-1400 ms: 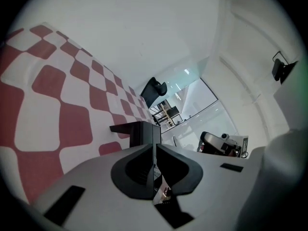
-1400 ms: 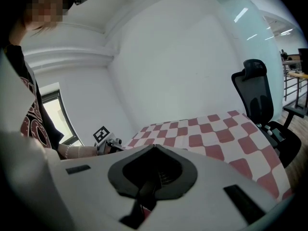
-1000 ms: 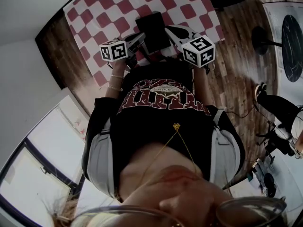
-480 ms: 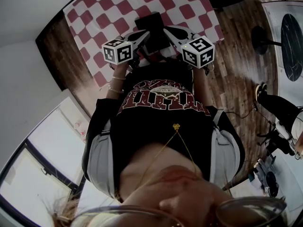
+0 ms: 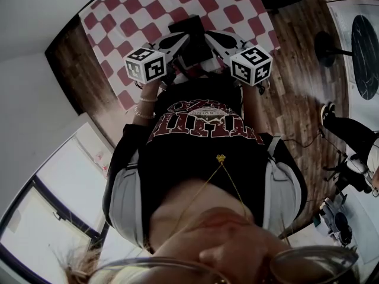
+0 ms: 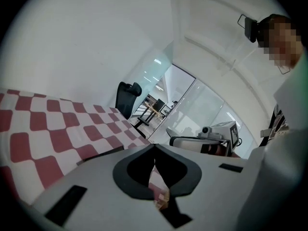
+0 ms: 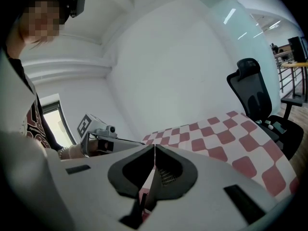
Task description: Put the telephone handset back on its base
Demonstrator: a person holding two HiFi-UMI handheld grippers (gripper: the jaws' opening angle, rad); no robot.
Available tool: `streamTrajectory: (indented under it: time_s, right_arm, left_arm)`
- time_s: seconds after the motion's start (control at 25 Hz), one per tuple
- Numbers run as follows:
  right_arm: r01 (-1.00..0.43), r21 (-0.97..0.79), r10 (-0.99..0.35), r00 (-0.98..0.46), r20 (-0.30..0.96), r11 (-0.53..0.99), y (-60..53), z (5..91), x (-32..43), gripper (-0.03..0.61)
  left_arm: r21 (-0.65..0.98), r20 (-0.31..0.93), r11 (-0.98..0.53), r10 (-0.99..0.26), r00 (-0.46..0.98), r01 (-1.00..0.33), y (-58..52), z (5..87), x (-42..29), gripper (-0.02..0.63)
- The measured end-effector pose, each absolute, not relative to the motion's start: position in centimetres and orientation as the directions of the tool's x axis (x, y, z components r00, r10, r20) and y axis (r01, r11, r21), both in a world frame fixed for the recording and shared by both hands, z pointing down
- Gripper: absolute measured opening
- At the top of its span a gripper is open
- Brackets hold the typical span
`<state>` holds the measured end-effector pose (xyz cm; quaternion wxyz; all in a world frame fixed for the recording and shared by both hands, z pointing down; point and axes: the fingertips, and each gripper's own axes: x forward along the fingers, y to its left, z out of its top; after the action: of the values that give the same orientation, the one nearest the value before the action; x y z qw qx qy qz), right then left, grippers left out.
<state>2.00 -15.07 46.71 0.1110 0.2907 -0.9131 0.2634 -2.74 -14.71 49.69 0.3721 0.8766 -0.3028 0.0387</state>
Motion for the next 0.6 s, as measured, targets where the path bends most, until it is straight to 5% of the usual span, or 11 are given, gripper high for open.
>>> streamTrajectory:
  time_s: [0.6]
  right_arm:
    - [-0.571,-0.357,-0.485,-0.819,0.307,0.739,-15.3,43.8,1.1,0.02]
  left_arm:
    - [0.471,0.286,-0.626,-0.558,0.779,-0.622,-15.3,44.4,-2.3,0.011]
